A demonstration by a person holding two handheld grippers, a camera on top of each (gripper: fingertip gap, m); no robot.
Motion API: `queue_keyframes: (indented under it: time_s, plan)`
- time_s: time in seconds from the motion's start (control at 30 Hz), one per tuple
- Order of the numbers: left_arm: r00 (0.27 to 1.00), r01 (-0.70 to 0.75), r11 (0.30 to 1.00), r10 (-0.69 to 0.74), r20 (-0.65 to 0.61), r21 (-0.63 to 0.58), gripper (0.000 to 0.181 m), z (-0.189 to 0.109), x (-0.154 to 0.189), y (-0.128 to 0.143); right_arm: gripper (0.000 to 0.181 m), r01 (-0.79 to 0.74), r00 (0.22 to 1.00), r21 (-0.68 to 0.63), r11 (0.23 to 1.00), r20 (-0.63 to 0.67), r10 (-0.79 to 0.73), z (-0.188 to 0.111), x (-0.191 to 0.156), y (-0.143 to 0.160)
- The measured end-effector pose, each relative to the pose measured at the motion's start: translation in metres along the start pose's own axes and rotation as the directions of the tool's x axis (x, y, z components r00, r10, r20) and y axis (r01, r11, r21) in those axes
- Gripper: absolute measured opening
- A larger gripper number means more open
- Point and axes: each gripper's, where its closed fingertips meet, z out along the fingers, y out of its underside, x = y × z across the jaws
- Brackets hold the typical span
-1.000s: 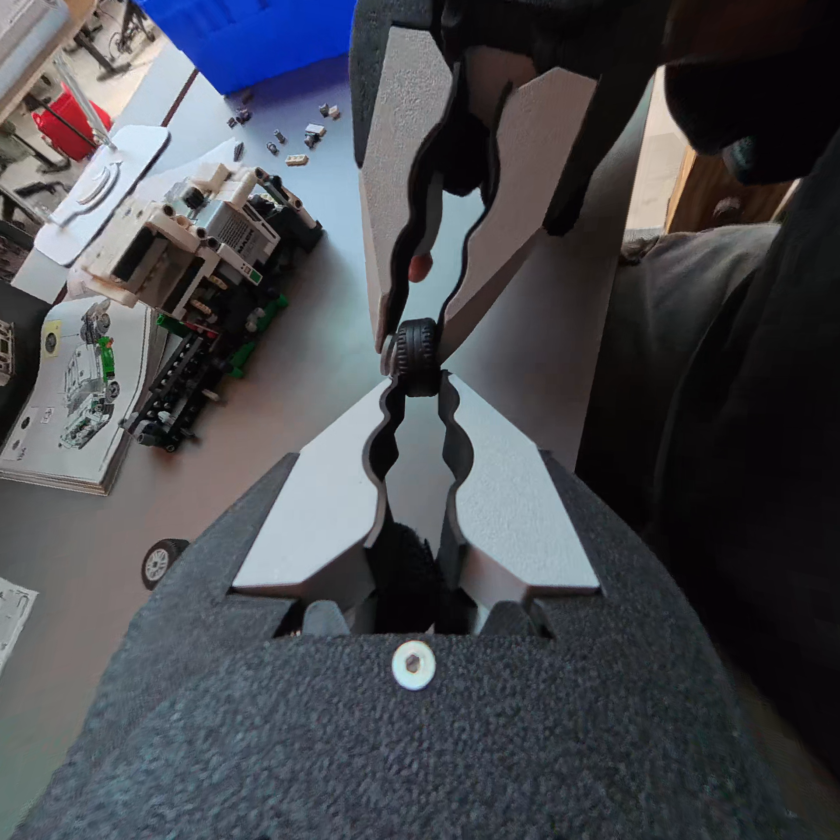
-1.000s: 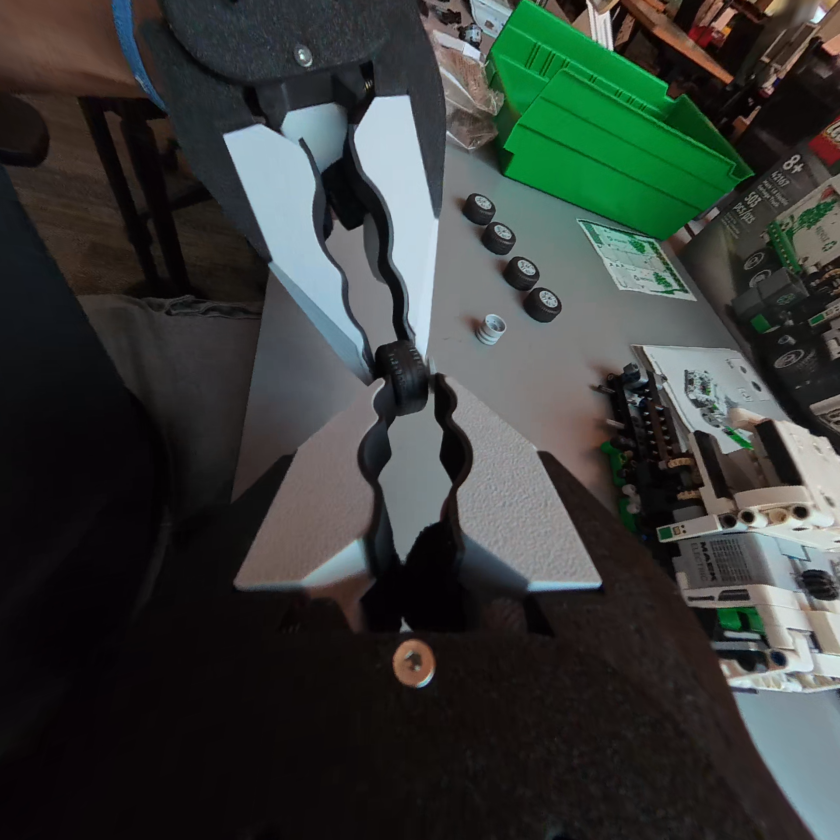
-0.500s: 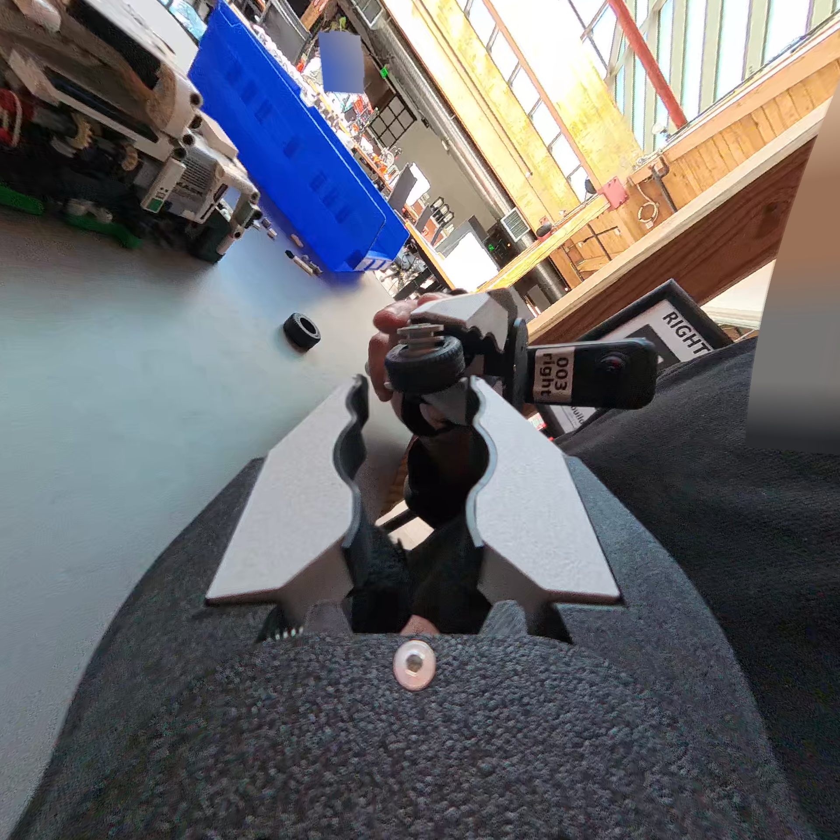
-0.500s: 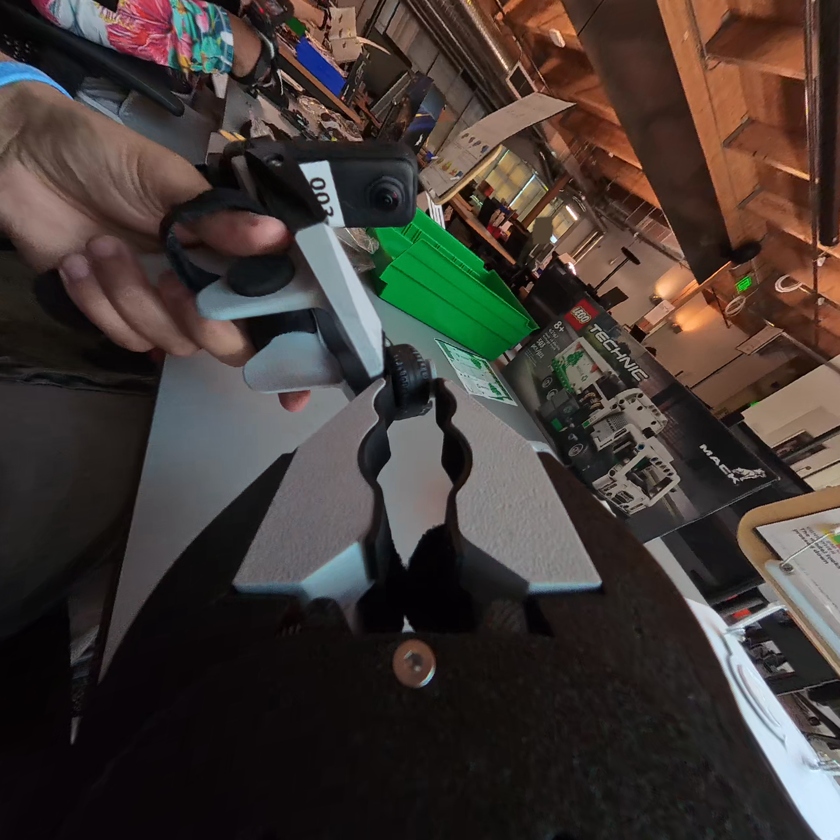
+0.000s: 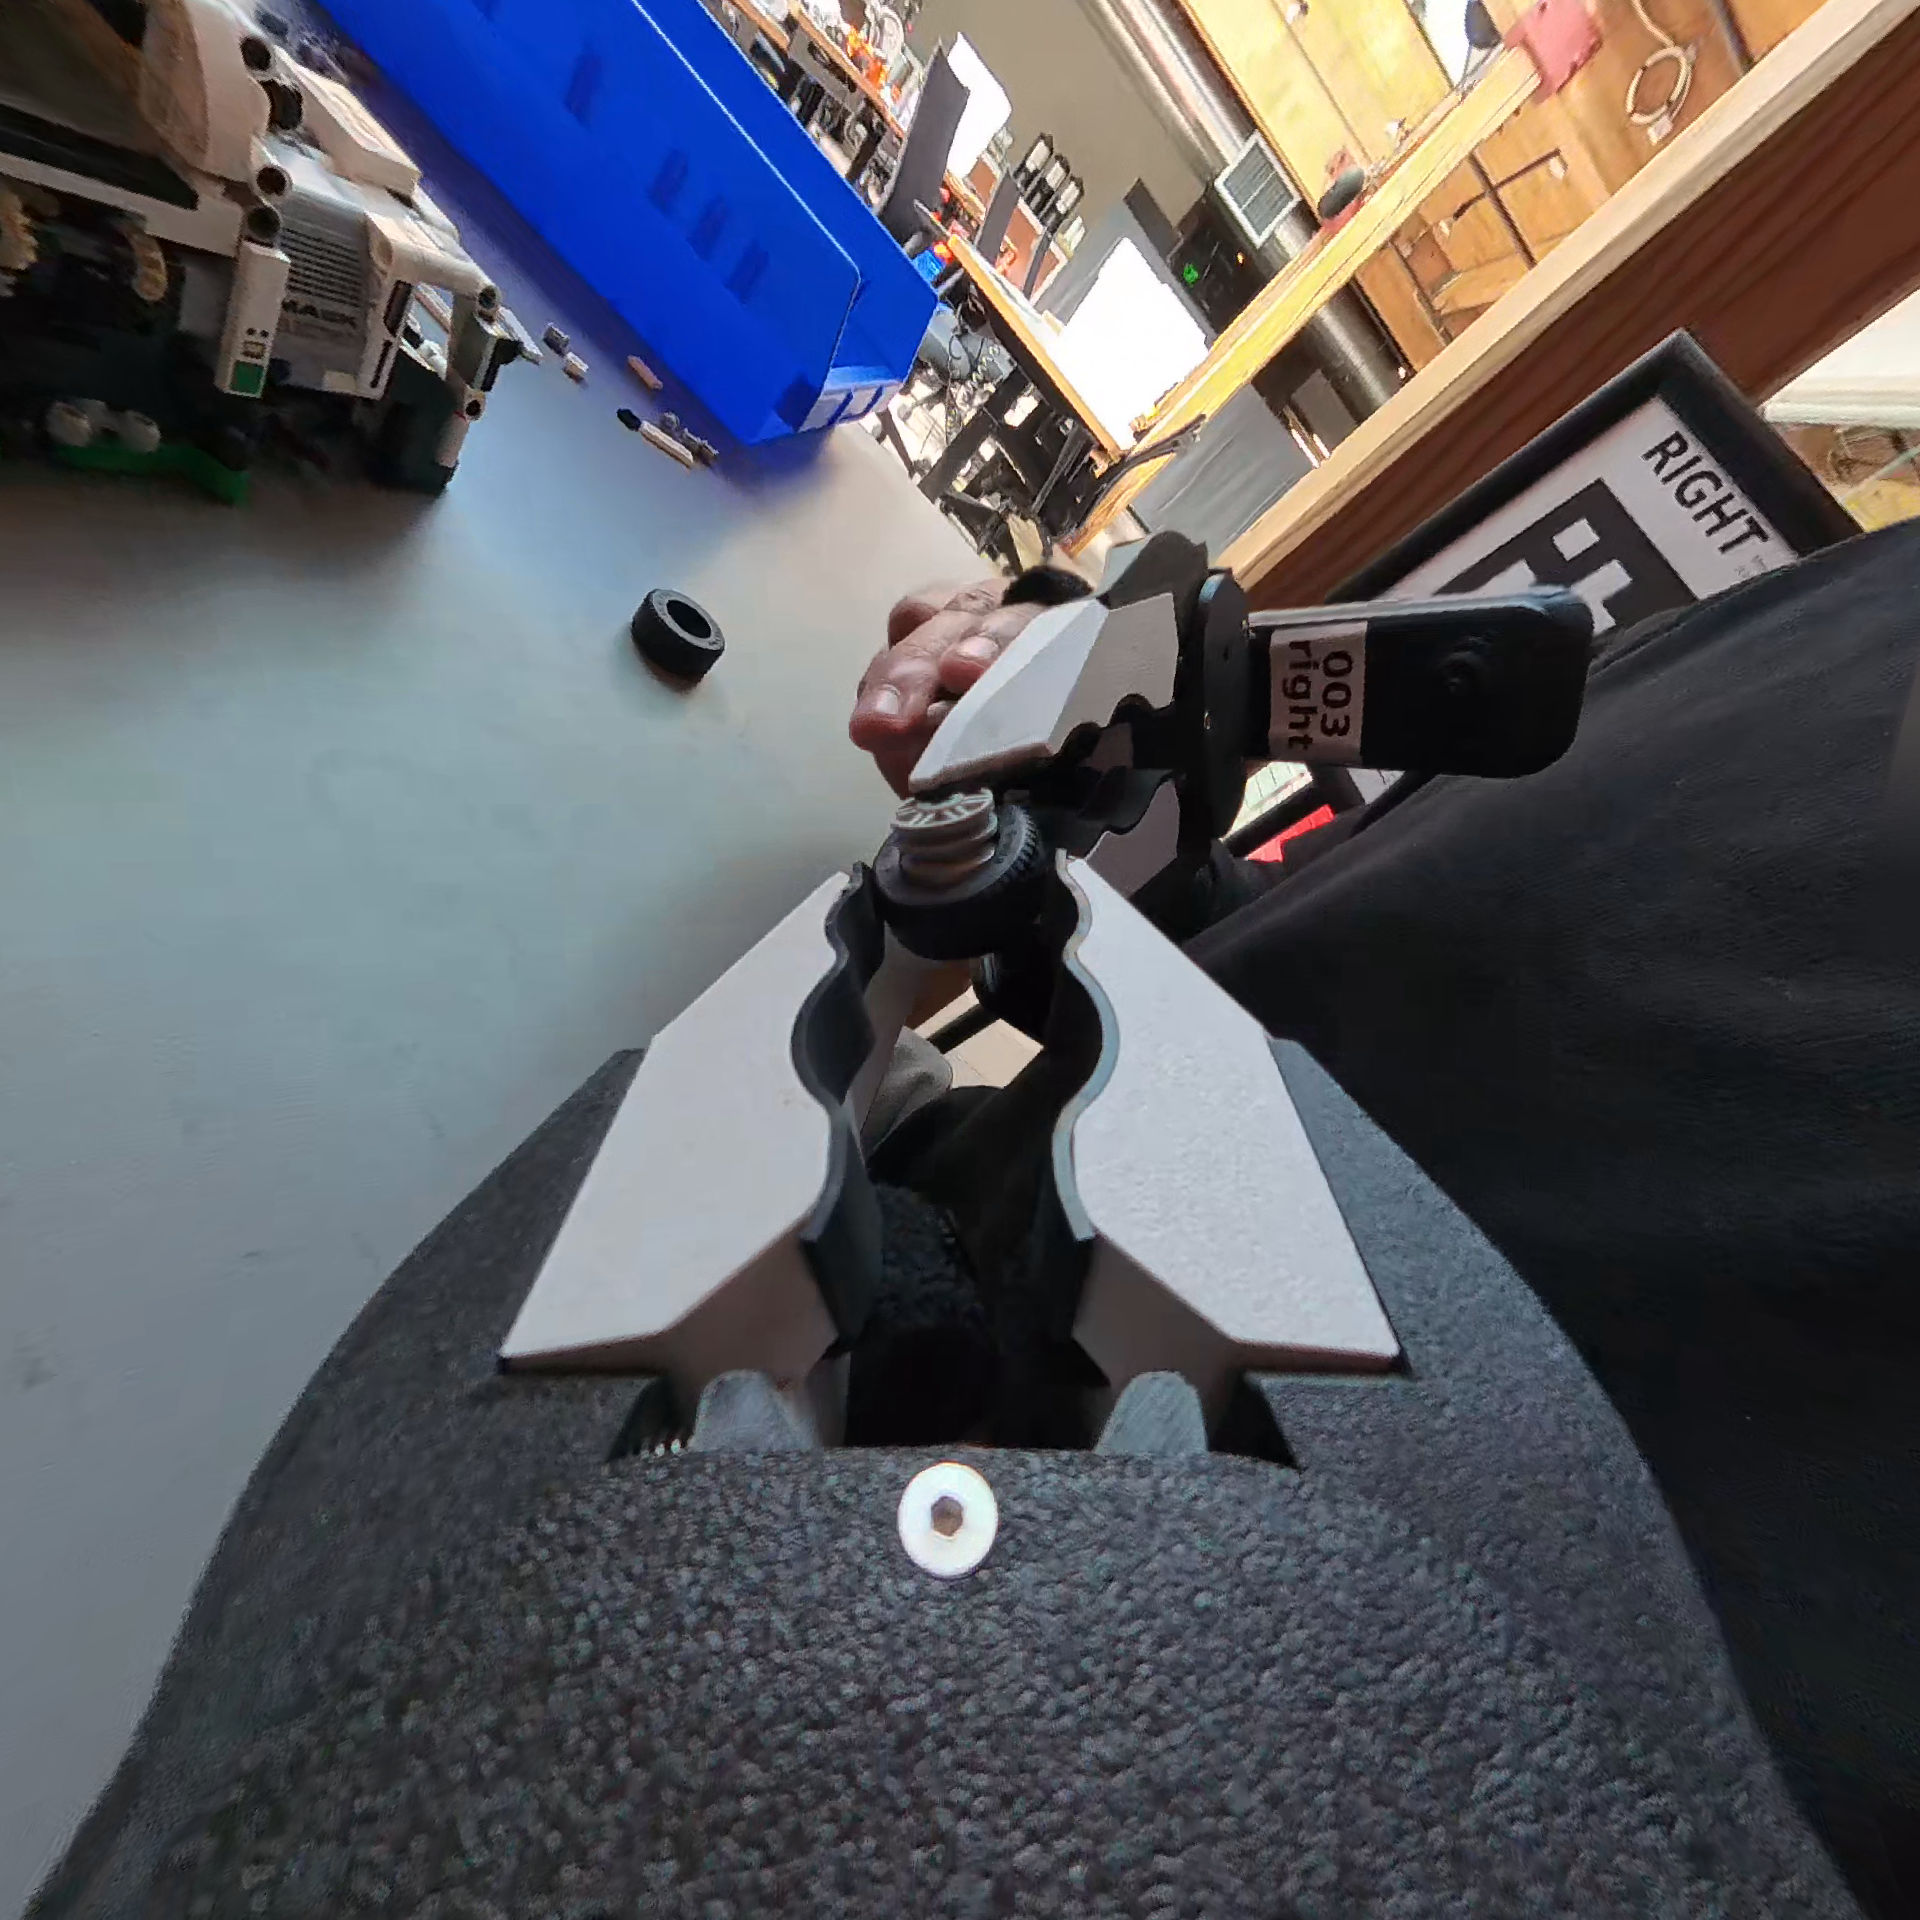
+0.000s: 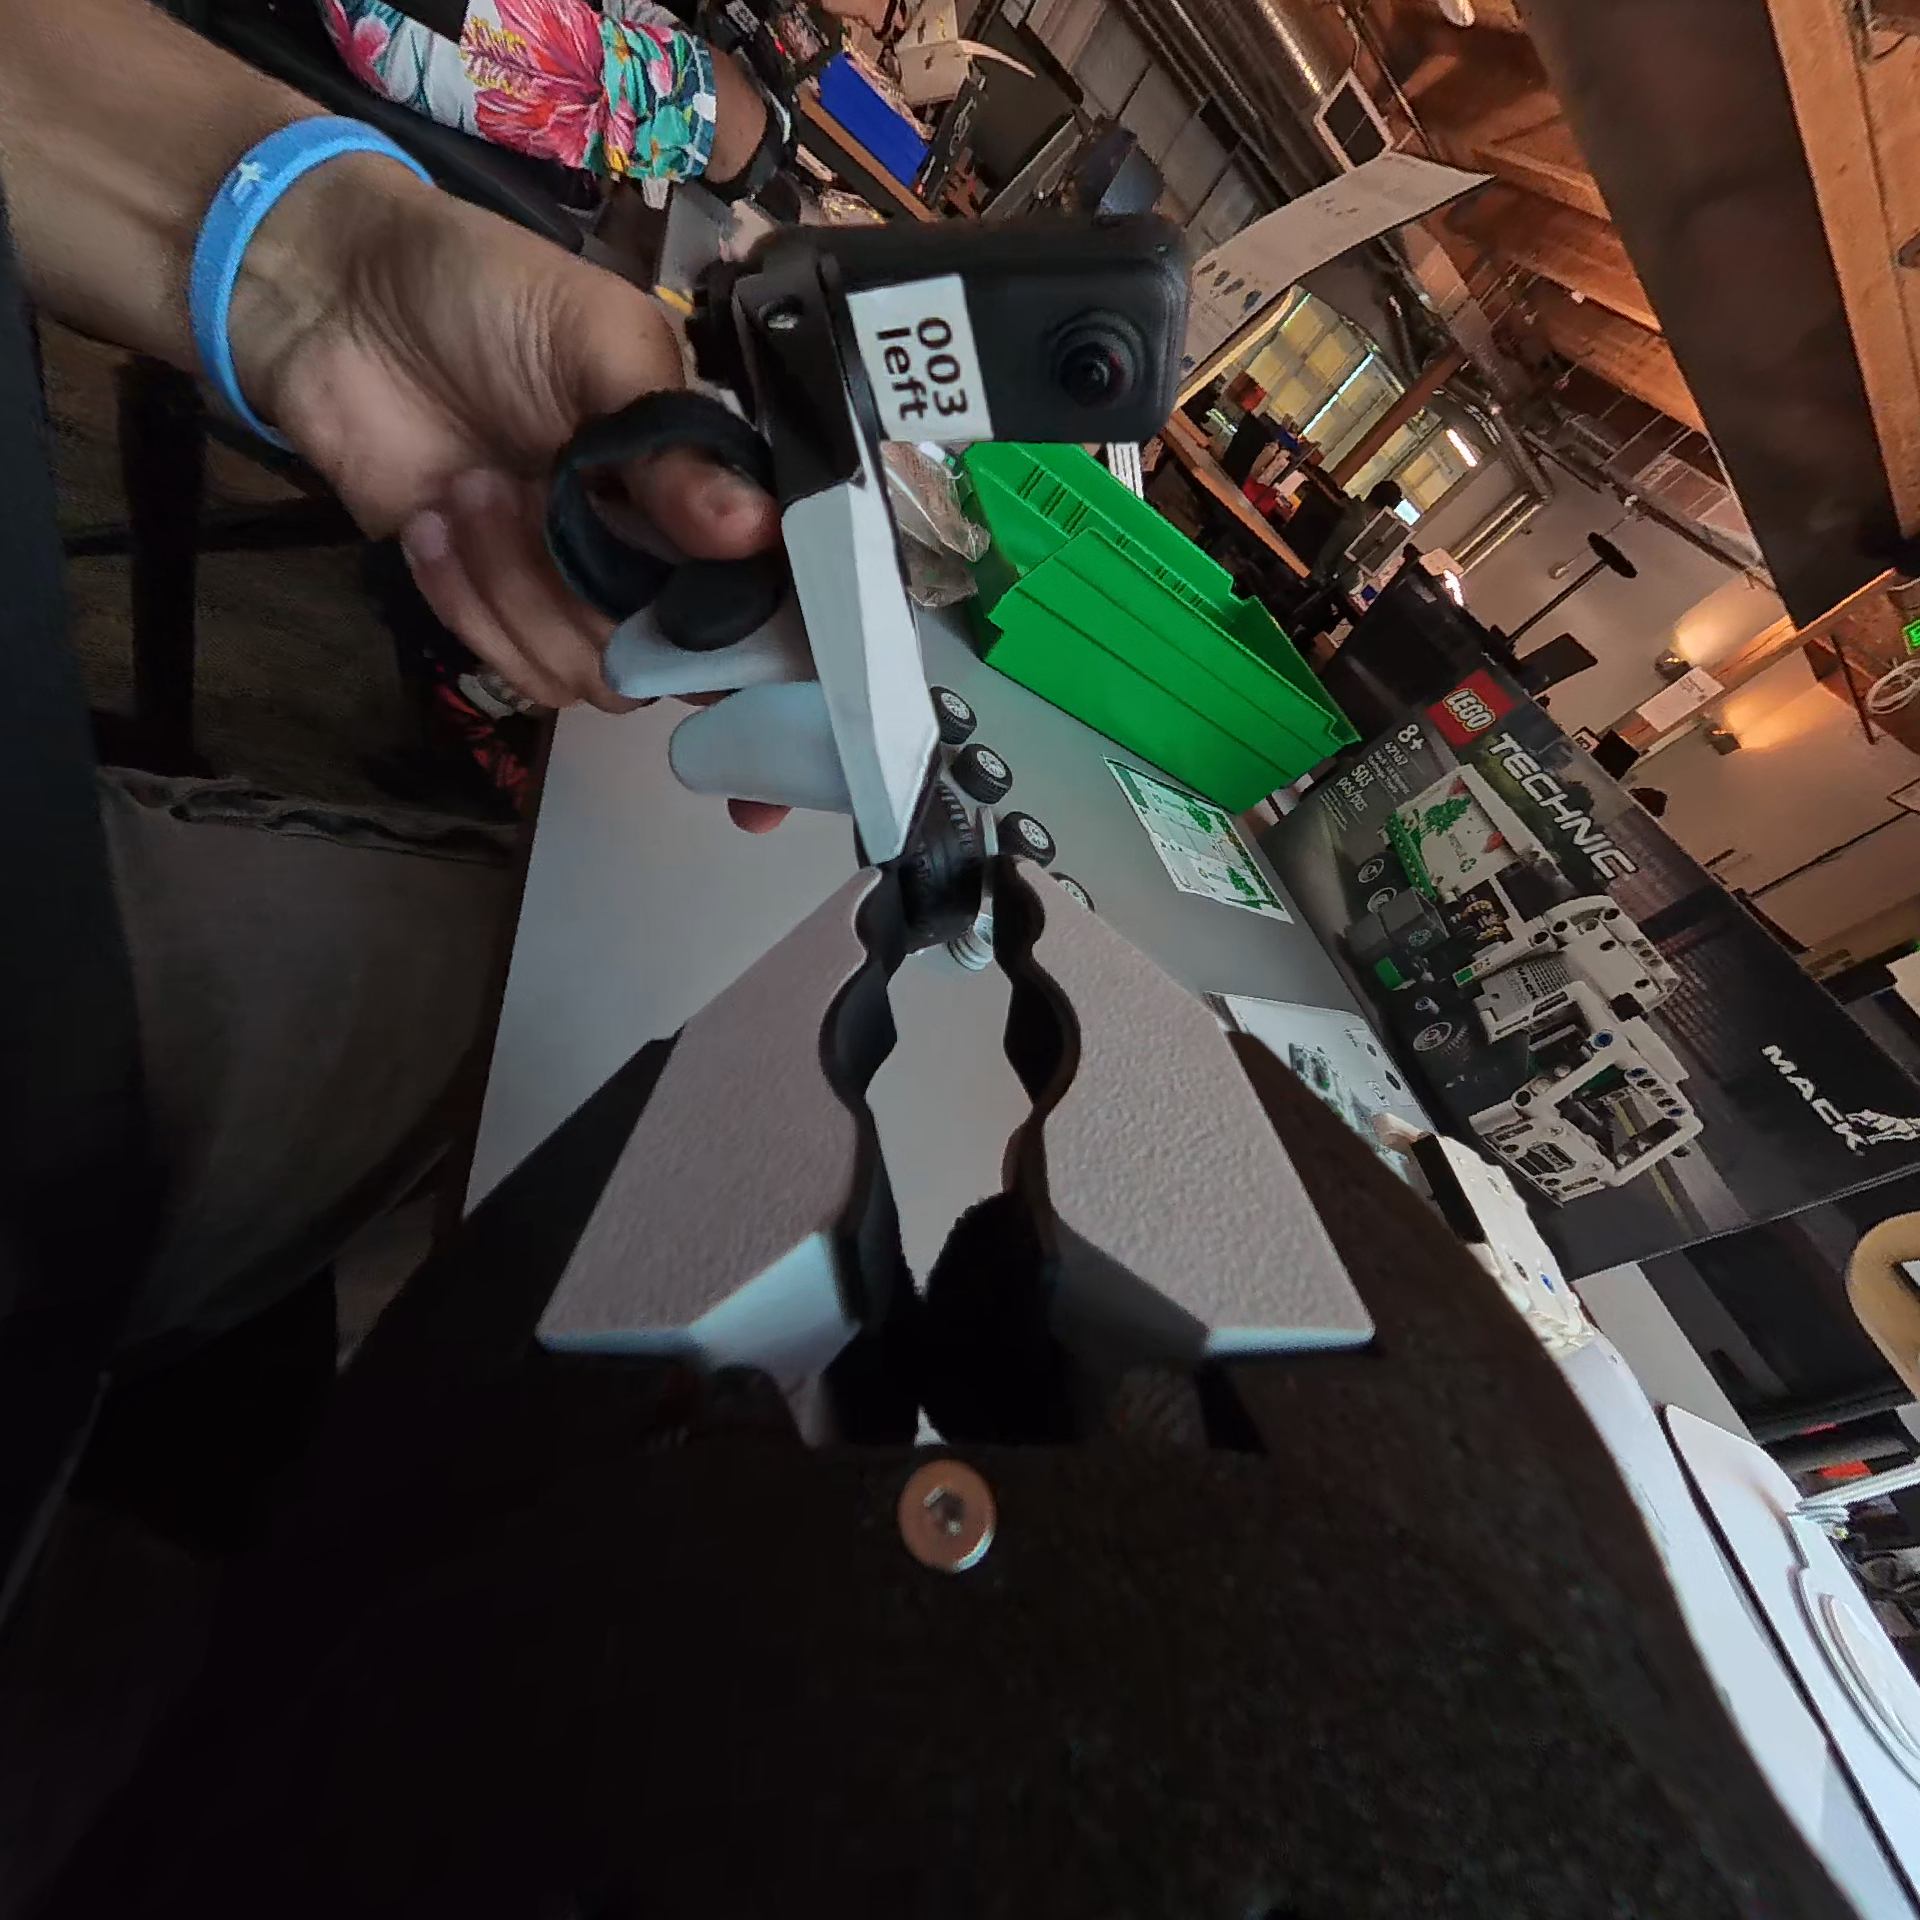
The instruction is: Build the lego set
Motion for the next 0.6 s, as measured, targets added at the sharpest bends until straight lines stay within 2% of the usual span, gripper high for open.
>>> queue_keyframes:
  time_s: [0.33,0.43,0.53,0.6]
  plan:
    - [0.995,-0.093,0.979,0.095,0.006,-0.184,0.028,-0.001,-0.003,0.019,0.016,0.033,0.995,-0.093,0.995,0.097,-0.024,0.000,-0.018,0.010]
    - [0.988,-0.150,0.971,0.155,0.010,-0.185,0.029,-0.003,-0.002,0.015,0.017,0.018,0.997,-0.054,0.998,0.081,-0.013,0.001,-0.013,0.005]
    - [0.973,-0.222,0.963,0.230,0.035,-0.155,0.030,-0.006,-0.007,0.005,0.019,-0.112,0.990,-0.088,0.990,0.075,0.119,0.002,-0.003,0.011]
    - [0.965,-0.250,0.961,0.258,0.056,-0.121,0.030,-0.015,-0.012,-0.006,0.039,-0.232,0.967,-0.099,0.968,0.089,0.240,-0.003,0.005,0.017]
